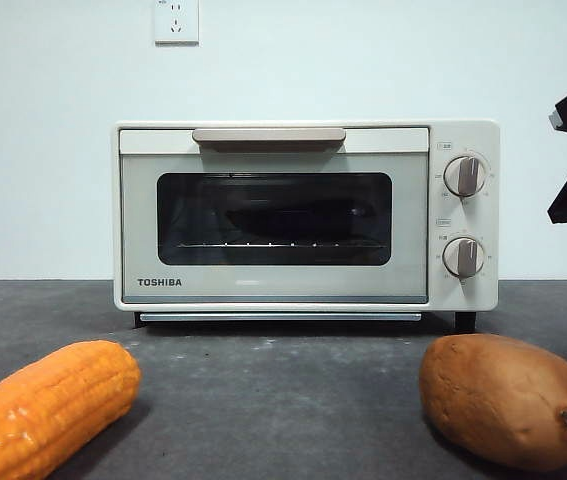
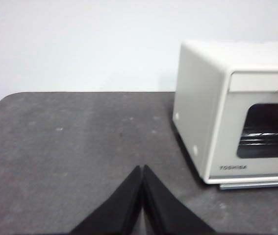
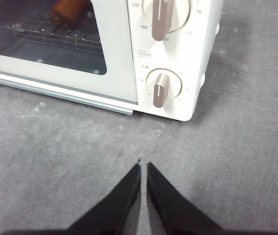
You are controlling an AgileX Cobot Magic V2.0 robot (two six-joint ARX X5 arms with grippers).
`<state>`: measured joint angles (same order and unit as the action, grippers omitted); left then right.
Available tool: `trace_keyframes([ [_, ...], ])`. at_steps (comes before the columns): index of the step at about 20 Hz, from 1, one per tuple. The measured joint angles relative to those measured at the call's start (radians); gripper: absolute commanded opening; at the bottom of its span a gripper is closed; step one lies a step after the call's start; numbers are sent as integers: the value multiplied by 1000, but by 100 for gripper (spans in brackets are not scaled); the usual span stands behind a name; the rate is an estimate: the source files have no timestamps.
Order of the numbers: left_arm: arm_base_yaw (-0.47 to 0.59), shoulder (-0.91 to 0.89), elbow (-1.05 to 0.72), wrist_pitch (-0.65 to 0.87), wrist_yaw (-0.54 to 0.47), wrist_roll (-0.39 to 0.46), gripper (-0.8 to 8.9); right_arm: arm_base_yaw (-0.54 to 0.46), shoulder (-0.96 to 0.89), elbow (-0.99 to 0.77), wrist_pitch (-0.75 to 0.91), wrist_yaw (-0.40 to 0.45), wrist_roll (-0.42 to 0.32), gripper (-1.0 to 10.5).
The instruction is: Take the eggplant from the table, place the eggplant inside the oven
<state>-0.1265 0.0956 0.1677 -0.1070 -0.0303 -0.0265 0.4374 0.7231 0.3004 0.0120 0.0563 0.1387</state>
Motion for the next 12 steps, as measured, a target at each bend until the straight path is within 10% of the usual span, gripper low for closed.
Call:
trace_keyframes([
  [12, 54, -92, -126, -25, 0, 3, 4, 0, -1, 0, 0, 0, 0, 4],
])
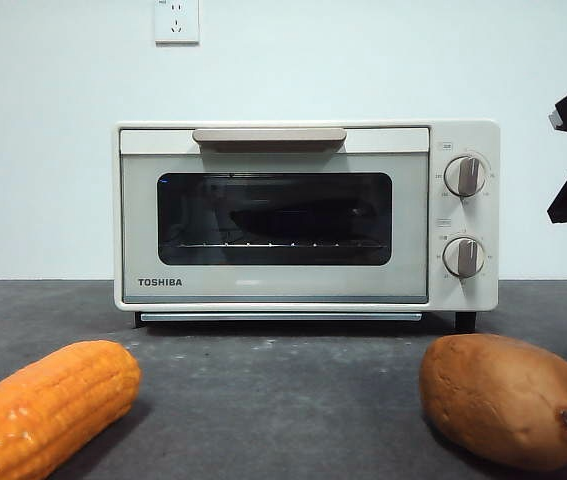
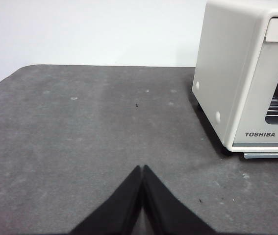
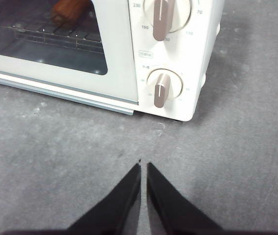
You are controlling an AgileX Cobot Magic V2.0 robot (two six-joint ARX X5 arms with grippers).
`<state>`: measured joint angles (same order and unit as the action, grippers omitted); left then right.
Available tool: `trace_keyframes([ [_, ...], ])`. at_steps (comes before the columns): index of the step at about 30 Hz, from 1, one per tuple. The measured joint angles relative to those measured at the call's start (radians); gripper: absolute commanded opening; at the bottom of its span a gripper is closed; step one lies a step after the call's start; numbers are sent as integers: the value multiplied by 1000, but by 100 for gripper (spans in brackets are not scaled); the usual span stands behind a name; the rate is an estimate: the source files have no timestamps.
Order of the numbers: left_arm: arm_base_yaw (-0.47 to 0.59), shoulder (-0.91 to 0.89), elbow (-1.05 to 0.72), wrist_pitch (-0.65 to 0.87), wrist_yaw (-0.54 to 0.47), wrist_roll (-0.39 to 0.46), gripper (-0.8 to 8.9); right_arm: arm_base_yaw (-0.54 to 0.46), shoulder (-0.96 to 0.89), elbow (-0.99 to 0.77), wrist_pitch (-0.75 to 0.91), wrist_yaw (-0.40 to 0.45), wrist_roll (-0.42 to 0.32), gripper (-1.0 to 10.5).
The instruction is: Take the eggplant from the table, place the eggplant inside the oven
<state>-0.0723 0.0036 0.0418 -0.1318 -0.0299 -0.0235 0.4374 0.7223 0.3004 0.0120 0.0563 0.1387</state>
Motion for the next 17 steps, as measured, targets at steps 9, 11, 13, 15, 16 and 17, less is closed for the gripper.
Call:
trace_keyframes([
  [9, 0, 0, 0, 1, 1, 0, 4, 0, -59, 0, -8, 63, 0, 4],
  [11, 0, 0, 0, 1, 0, 0, 4, 0, -169, 0, -6, 80, -1, 4],
  [13, 0, 0, 0, 1, 1, 0, 4, -15, -294, 0, -5, 81, -3, 4],
  [15, 0, 0, 0, 1, 1, 0, 4, -72, -422, 0, 8, 82, -24, 4],
  [16, 0, 0, 0, 1, 1, 0, 4, -117, -479, 0, 9, 85, -37, 4],
  [17, 0, 0, 0, 1, 1, 0, 4, -165, -518, 1, 8, 85, -45, 4],
])
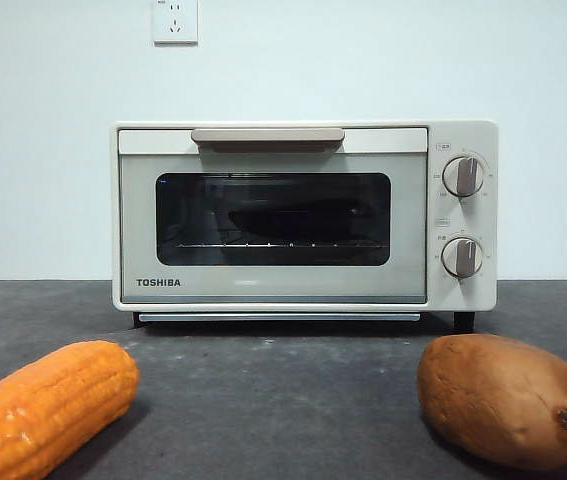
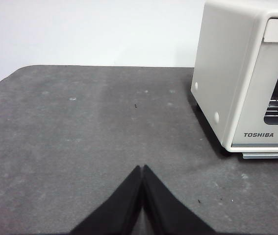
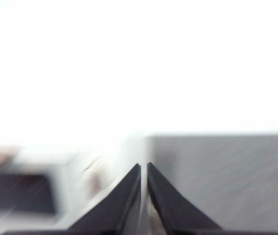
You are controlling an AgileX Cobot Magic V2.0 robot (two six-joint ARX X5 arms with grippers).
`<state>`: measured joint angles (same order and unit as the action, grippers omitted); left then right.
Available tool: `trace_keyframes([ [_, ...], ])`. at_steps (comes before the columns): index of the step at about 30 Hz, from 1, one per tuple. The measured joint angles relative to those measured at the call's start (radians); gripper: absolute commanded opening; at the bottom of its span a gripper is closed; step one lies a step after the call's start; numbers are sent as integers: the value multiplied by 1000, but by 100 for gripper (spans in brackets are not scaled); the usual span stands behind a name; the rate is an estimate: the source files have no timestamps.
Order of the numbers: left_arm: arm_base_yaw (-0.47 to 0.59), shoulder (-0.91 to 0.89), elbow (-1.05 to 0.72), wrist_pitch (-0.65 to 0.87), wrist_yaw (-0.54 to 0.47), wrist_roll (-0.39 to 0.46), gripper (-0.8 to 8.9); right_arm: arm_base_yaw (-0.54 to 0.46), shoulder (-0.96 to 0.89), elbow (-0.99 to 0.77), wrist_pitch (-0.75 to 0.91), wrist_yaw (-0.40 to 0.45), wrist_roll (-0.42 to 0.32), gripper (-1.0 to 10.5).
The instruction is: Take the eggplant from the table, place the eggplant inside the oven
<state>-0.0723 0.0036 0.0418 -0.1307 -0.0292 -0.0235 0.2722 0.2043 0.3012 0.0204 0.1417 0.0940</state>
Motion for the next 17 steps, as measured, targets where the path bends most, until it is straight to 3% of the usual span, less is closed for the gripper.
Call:
trace_keyframes([
  [4, 0, 0, 0, 0, 0, 0, 4, -142, -42, -5, -37, -19, -11, 4],
  [8, 0, 0, 0, 0, 0, 0, 4, -250, -71, -58, -44, -99, -12, 4],
  [17, 0, 0, 0, 0, 0, 0, 4, -268, -159, -254, -65, -217, -4, 4],
])
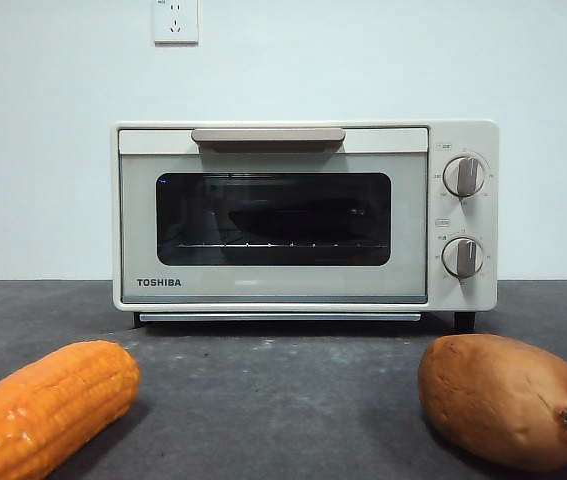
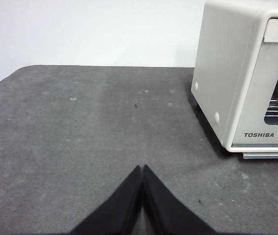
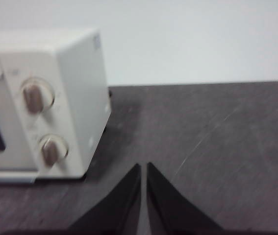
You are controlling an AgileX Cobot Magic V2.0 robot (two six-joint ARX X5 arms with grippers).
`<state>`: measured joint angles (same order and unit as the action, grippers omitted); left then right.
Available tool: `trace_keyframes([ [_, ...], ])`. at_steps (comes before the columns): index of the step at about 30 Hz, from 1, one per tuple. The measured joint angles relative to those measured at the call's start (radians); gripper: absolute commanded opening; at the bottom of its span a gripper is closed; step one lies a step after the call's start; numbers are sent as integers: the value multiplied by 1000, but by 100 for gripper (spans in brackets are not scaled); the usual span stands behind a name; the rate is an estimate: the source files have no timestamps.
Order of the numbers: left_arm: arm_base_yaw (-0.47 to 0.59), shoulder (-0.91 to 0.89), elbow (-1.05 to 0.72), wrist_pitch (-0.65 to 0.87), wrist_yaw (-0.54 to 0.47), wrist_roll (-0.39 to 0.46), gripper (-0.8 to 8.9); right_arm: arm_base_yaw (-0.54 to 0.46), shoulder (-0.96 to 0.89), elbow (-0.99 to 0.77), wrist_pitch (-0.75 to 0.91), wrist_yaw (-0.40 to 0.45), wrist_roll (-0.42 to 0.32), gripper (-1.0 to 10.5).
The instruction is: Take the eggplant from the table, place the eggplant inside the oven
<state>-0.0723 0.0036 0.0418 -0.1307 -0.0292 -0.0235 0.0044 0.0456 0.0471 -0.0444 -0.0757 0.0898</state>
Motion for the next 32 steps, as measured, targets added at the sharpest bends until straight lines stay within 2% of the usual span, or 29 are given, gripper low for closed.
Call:
trace_keyframes([
  [6, 0, 0, 0, 0, 0, 0, 4, 0, -39, -31, -107, -26, 40, 4],
  [32, 0, 0, 0, 0, 0, 0, 4, 0, -39, -31, -63, -26, 47, 4],
])
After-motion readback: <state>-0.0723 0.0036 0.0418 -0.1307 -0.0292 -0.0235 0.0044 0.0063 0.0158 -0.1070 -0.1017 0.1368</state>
